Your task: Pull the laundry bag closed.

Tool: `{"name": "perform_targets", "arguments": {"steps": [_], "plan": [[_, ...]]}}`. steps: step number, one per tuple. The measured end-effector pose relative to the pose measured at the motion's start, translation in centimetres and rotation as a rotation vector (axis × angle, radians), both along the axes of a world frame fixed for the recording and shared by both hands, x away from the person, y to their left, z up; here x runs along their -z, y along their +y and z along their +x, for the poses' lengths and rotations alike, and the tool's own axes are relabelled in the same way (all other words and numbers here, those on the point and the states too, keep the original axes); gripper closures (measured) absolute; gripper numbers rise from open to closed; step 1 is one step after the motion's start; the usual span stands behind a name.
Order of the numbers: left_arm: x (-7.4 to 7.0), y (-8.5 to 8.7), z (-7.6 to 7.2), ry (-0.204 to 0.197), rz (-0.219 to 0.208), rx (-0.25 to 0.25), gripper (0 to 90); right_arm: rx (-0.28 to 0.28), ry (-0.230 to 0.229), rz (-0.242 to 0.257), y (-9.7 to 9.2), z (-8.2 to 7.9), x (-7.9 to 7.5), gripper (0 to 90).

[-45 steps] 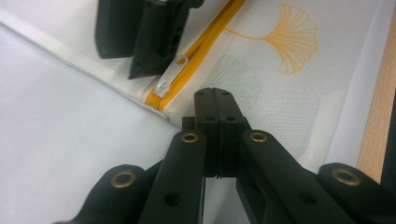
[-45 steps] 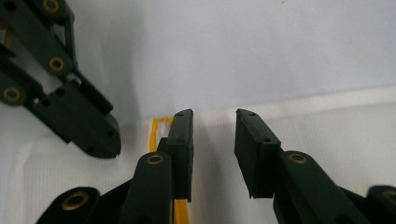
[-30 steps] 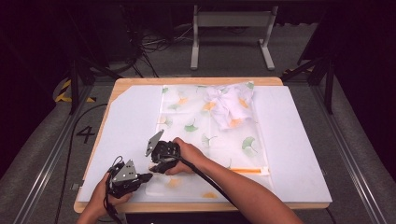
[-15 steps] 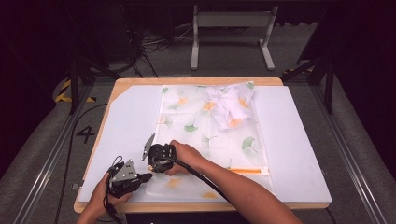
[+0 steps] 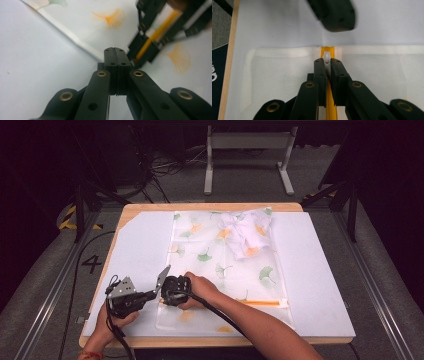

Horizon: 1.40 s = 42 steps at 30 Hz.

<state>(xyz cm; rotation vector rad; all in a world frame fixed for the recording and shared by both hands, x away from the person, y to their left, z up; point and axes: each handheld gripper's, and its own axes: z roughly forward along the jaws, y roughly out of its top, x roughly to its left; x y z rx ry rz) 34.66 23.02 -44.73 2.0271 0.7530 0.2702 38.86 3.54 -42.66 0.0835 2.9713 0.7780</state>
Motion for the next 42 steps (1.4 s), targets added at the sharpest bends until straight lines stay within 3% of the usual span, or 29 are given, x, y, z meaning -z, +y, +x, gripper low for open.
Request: {"name": "perform_targets", "arguments": {"steps": [4, 8, 9, 10, 29, 42], "plan": [[0.4, -1.4, 1.7, 0.045, 0.032, 0.018, 90.0, 0.003, -0.001, 0.010, -0.2, -0.1, 0.1, 83.8], [1.0, -2.4, 1.9, 0.076, 0.099, 0.039, 90.0, 0.005, -0.008, 0.019, -0.2, -0.1, 0.2, 83.8], [1.0, -2.4, 1.9, 0.076, 0.099, 0.039, 90.0, 0.005, -0.008, 0.019, -0.2, -0.1, 0.2, 83.8], [1.0, -2.7, 2.0, 0.087, 0.128, 0.045, 90.0, 0.009, -0.008, 0.021, -0.3, -0.1, 0.2, 83.9], [1.1, -2.1, 2.0, 0.083, 0.132, 0.058, 90.0, 0.019, 0.000, -0.028, -0.8, -0.3, -0.2, 84.1], [1.1, -2.1, 2.1, 0.088, 0.128, 0.061, 90.0, 0.031, 0.007, -0.021, -3.9, -0.4, -0.2, 84.1]]}}
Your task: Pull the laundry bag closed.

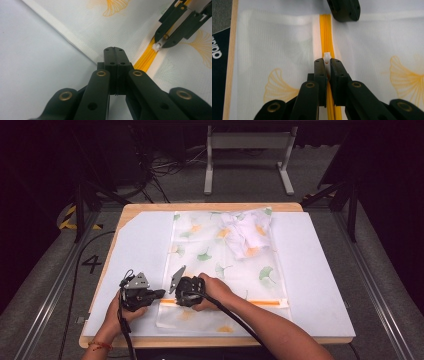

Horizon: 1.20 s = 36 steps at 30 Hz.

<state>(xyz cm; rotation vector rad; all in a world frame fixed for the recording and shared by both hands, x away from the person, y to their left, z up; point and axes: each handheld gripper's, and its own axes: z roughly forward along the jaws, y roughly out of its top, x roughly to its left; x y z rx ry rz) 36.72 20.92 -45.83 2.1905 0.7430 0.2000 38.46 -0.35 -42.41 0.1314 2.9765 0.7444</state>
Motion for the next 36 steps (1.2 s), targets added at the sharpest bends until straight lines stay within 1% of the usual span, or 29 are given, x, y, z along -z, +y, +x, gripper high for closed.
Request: {"name": "perform_targets", "arguments": {"steps": [7, 9, 10, 12, 13, 14, 17, 20, 21, 22, 24, 26, 30, 31, 35, 36], "plan": [[0.0, 0.0, 0.0, 0.008, -0.006, -0.002, 90.0, 0.023, 0.006, 0.001, -2.6, -0.4, -0.1, 84.0], [0.0, 0.0, 0.0, 0.009, -0.007, -0.002, 90.0, 0.028, 0.002, 0.002, -3.3, -0.4, -0.1, 84.0], [0.0, 0.0, 0.0, 0.007, -0.007, -0.003, 90.0, 0.035, 0.008, -0.004, -3.8, -0.5, -0.1, 84.0], [0.0, 0.0, 0.0, 0.007, -0.007, -0.003, 90.0, 0.041, 0.007, -0.010, -4.7, -0.6, -0.2, 84.1], [0.0, 0.0, 0.0, 0.007, -0.007, -0.003, 90.0, 0.041, 0.007, -0.010, -4.7, -0.6, -0.2, 84.1], [0.0, 0.0, 0.0, 0.008, -0.007, -0.003, 90.0, 0.044, 0.005, -0.011, -5.4, -0.7, -0.2, 84.0], [0.0, 0.0, 0.0, 0.007, -0.007, -0.003, 90.0, 0.050, 0.004, -0.015, -6.4, -0.7, -0.3, 84.0], [0.0, 0.0, 0.0, 0.007, -0.007, -0.003, 90.0, 0.052, 0.001, -0.015, -7.3, -0.8, -0.3, 84.1], [0.0, 0.0, 0.0, 0.007, -0.007, -0.003, 90.0, 0.052, 0.001, -0.015, -7.3, -0.8, -0.3, 84.1], [0.0, 0.0, 0.0, 0.008, -0.009, -0.003, 90.0, 0.055, 0.003, -0.015, -7.9, -0.9, -0.3, 84.0], [0.0, 0.0, 0.1, 0.010, -0.009, -0.002, 90.0, 0.052, 0.002, -0.015, -8.1, -0.9, -0.3, 84.0], [0.0, 0.0, 0.1, 0.012, -0.009, -0.002, 90.0, 0.059, 0.001, -0.017, -8.8, -1.0, -0.4, 84.0], [0.0, 0.0, 0.1, 0.012, -0.009, -0.001, 90.0, 0.057, -0.006, -0.018, -9.5, -1.1, -0.4, 84.0], [0.0, 0.0, 0.1, 0.012, -0.009, -0.001, 90.0, 0.065, -0.006, -0.023, -10.0, -1.2, -0.4, 84.0], [0.0, 0.0, 0.1, 0.013, -0.009, -0.001, 90.0, 0.069, -0.007, -0.025, -10.7, -1.3, -0.5, 84.1], [0.0, 0.0, 0.1, 0.014, -0.009, -0.001, 90.0, 0.078, -0.002, -0.029, -10.9, -1.4, -0.5, 84.0]]}}
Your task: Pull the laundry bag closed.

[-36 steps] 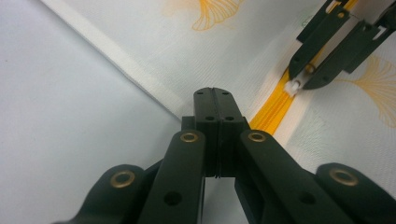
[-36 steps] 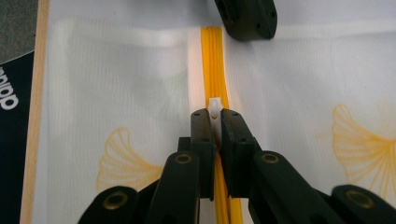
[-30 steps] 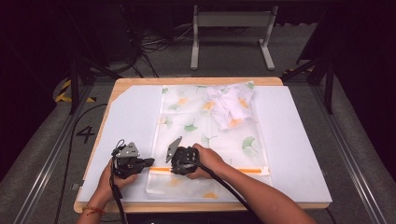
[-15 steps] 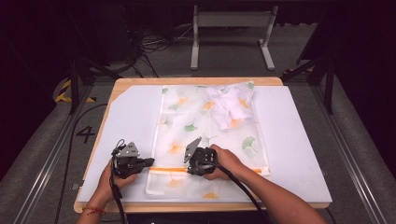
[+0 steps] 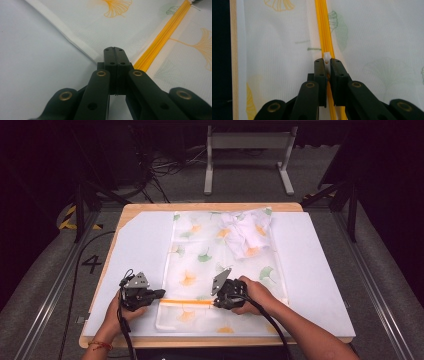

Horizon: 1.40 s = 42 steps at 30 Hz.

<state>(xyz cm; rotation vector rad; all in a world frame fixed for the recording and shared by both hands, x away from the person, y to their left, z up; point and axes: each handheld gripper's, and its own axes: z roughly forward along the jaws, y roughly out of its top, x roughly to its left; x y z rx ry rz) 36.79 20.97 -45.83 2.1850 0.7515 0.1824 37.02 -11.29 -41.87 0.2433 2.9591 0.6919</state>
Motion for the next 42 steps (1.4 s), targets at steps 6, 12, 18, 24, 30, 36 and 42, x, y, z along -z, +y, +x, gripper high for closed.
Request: {"name": "perform_targets", "arguments": {"steps": [6, 12, 18, 24, 30, 36, 42], "plan": [[0.0, 0.0, 0.0, -0.001, 0.000, 0.000, 90.0, 0.003, -0.001, 0.021, -1.3, -0.1, -0.2, 84.0], [0.0, 0.0, 0.0, -0.001, 0.001, 0.001, 90.0, 0.023, -0.008, 0.025, -2.8, -0.4, -0.4, 84.0], [0.0, 0.0, 0.0, 0.000, 0.000, 0.001, 90.0, 0.046, -0.003, 0.033, -4.5, -0.5, -0.3, 84.0], [0.0, 0.0, 0.0, -0.001, 0.000, 0.001, 90.0, 0.069, -0.004, 0.027, -6.1, -0.8, -0.3, 84.0], [0.0, 0.0, 0.0, -0.001, 0.001, 0.001, 90.0, 0.094, 0.002, 0.040, -7.7, -1.0, -0.4, 84.0], [0.0, 0.0, 0.0, 0.000, 0.000, 0.002, 90.0, 0.102, -0.003, 0.043, -8.7, -1.3, -0.3, 84.0], [0.0, 0.0, 0.0, 0.000, 0.001, 0.001, 90.0, 0.132, 0.001, 0.053, -10.0, -1.4, -0.3, 84.0]]}}
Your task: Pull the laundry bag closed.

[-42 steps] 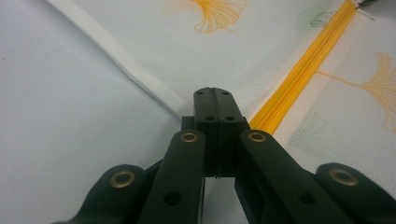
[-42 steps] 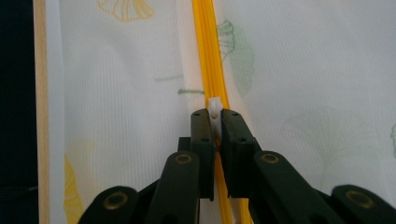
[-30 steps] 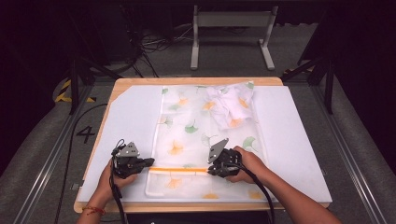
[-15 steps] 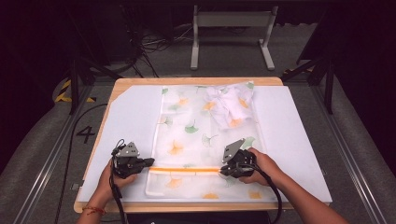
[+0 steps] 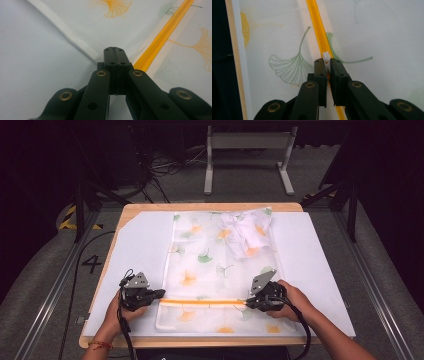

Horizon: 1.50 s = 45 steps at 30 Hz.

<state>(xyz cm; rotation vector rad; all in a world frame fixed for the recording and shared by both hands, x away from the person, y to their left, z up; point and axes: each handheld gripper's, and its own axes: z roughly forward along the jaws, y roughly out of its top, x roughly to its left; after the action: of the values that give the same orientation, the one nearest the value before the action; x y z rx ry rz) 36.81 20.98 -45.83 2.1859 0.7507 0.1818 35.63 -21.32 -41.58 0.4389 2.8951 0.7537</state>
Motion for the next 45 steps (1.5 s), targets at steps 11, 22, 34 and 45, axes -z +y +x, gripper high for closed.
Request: {"name": "perform_targets", "arguments": {"steps": [11, 22, 34, 45], "plan": [[0.0, 0.0, 0.0, 0.000, -0.002, 0.001, 90.0, 0.043, -0.005, 0.002, -2.5, -0.4, -0.2, 84.0], [0.0, 0.0, 0.0, 0.000, -0.002, 0.002, 90.0, 0.070, -0.003, 0.003, -4.5, -0.8, -0.5, 84.0], [0.0, 0.0, 0.1, -0.002, -0.004, 0.002, 90.0, 0.105, 0.004, 0.008, -6.7, -1.1, -0.7, 84.0], [0.0, 0.0, 0.1, 0.002, -0.004, 0.005, 90.0, 0.143, 0.010, 0.018, -8.3, -1.3, -0.6, 84.0]]}}
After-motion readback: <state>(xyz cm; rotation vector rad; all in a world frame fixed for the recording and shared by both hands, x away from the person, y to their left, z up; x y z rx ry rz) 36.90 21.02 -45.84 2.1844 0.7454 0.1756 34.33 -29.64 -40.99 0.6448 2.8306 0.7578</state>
